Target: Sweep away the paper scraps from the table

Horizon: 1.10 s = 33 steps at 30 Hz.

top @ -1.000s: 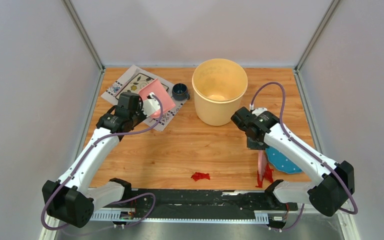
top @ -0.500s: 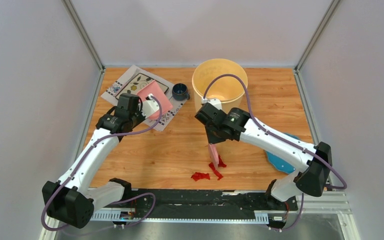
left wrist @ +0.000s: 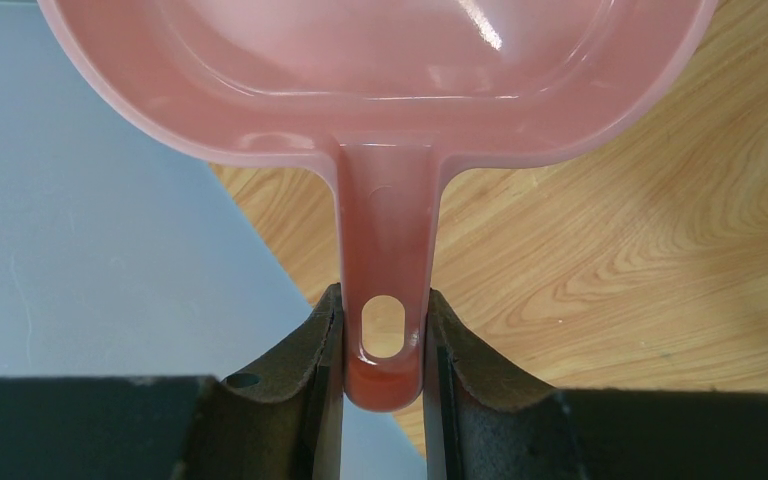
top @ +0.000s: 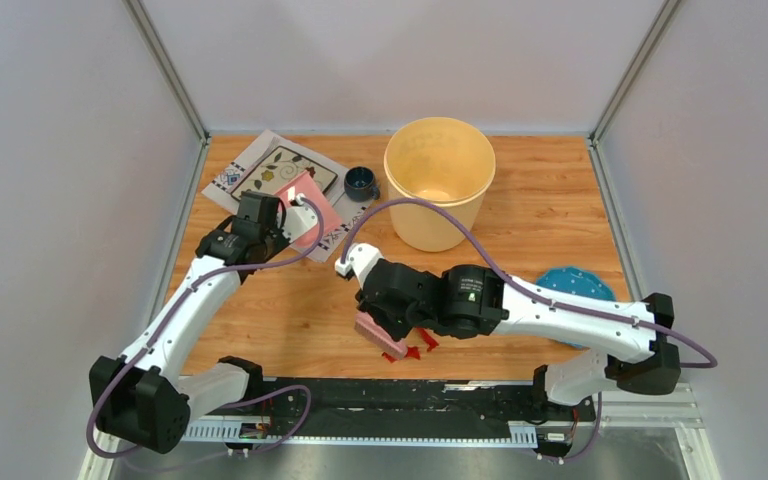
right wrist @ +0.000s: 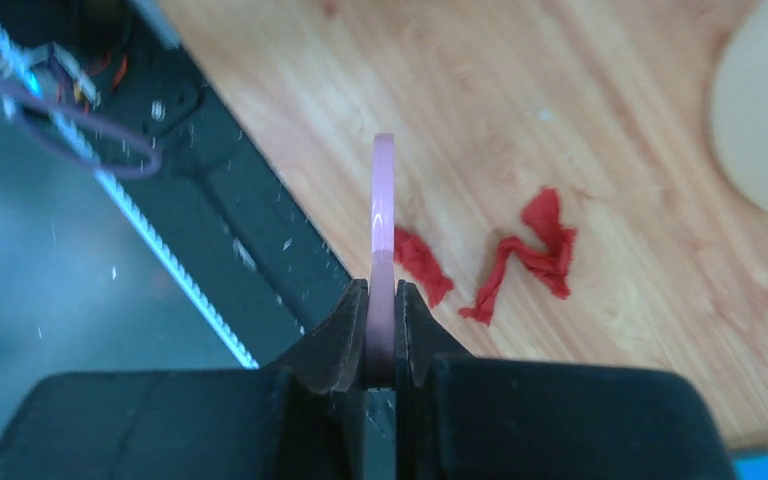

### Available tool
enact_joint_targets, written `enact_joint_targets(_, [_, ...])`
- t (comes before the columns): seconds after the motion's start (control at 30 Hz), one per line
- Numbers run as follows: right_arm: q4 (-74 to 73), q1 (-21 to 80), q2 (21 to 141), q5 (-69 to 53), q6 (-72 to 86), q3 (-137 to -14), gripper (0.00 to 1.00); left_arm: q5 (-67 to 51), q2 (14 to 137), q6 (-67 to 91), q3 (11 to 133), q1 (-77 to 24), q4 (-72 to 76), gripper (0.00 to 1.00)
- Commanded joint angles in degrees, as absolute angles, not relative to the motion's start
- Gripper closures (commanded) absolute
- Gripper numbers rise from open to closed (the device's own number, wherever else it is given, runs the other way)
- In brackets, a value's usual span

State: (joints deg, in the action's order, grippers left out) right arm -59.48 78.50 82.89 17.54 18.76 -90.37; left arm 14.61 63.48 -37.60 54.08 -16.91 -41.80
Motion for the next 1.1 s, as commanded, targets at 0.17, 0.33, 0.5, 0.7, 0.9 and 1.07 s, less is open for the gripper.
enact_joint_targets(0.17, [-42.7, 73.5, 79.2, 1.0, 6.6, -72.8, 1.00, 11.2, 66.4, -35.6, 53.6, -15.6, -42.4, 1.00])
enact_joint_targets(0.33, [-34.5, 65.1, 76.6, -6.2, 6.3, -64.9, 1.00, 6.3, 67.8, -33.9, 52.4, -15.7, -44.2, 1.00])
enact_joint_targets(0.5, [-38.7, 61.0, 74.2, 2.0, 8.3, -66.5, 1.00, 0.6, 69.1, -33.8, 50.1, -15.7, -45.9, 1.00])
enact_joint_targets(0.7, [-41.2, 62.8, 68.9, -1.3, 12.3, -72.0, 1.00, -7.6, 70.4, -33.4, 49.2, -16.7, -49.8, 1.00])
enact_joint_targets(0.9, [-52.1, 62.7, 61.1, 16.0, 23.0, -76.4, 1.00, -5.5, 68.8, -37.9, 45.0, -19.2, -52.6, 1.00])
enact_joint_targets(1.07, [-66.4, 61.0, 61.5, 36.2, 32.4, -77.2, 1.00, -7.0, 70.7, -40.3, 42.6, -21.6, -55.2, 1.00])
